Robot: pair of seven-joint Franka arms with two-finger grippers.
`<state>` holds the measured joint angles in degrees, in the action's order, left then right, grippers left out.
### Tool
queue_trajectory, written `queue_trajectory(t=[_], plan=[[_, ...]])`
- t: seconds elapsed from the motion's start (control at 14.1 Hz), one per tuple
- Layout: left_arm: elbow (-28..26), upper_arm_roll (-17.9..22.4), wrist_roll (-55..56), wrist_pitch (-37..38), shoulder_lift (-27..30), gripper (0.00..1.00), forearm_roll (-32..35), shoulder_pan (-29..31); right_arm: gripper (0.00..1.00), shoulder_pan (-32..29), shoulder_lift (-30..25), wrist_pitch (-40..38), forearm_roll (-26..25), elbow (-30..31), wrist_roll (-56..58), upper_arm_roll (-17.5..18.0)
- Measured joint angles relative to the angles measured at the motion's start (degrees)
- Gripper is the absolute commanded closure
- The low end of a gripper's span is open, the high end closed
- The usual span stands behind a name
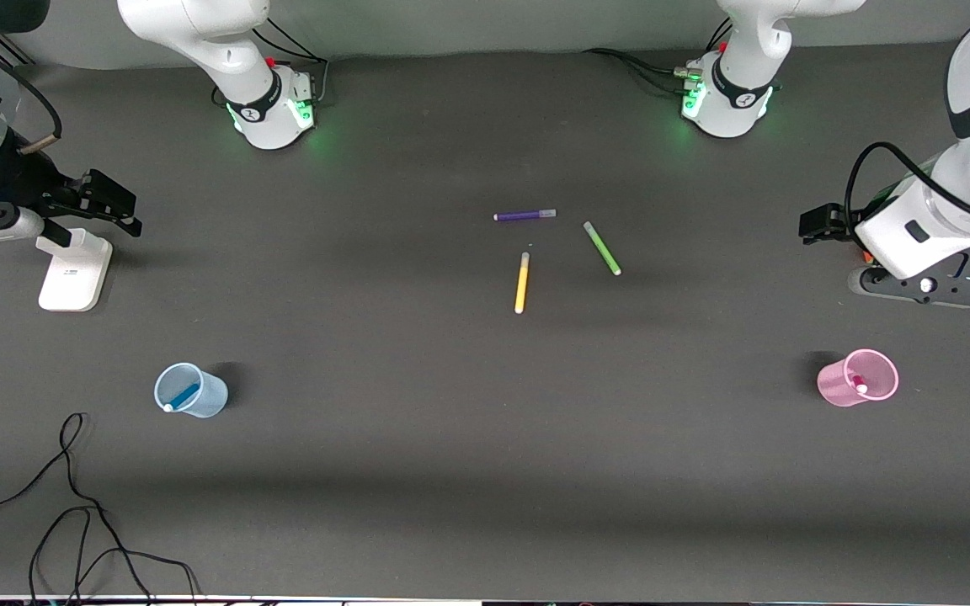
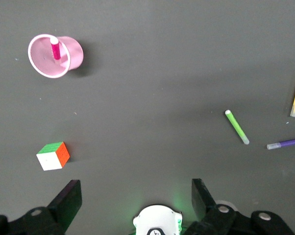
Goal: Place pink and blue markers in matching cups
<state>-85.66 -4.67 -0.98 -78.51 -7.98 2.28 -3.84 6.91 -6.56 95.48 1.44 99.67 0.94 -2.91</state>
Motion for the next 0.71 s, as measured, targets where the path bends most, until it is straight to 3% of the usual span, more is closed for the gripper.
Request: queue_trajectory(t=[0.28,0.5,0.71], plan=[[-2.66,-0.01,0.06,-2.01,1.88,0.0,0.24,0.0,0.0,-0.08,1.81,-0.17,0.02,0.01,-0.09,0.4],[-7.93,-0.05,0.06,-9.12,5.71,0.0,2.2,-0.12,0.0,-0.23,1.93,-0.78,0.0,0.0,-0.09,0.4],[-9.39,-0.06,0.07,-17.15,7.96,0.0,3.81,-0.34,0.0,-0.23,2.26,-0.77,0.0,-0.02,-0.09,0.45]])
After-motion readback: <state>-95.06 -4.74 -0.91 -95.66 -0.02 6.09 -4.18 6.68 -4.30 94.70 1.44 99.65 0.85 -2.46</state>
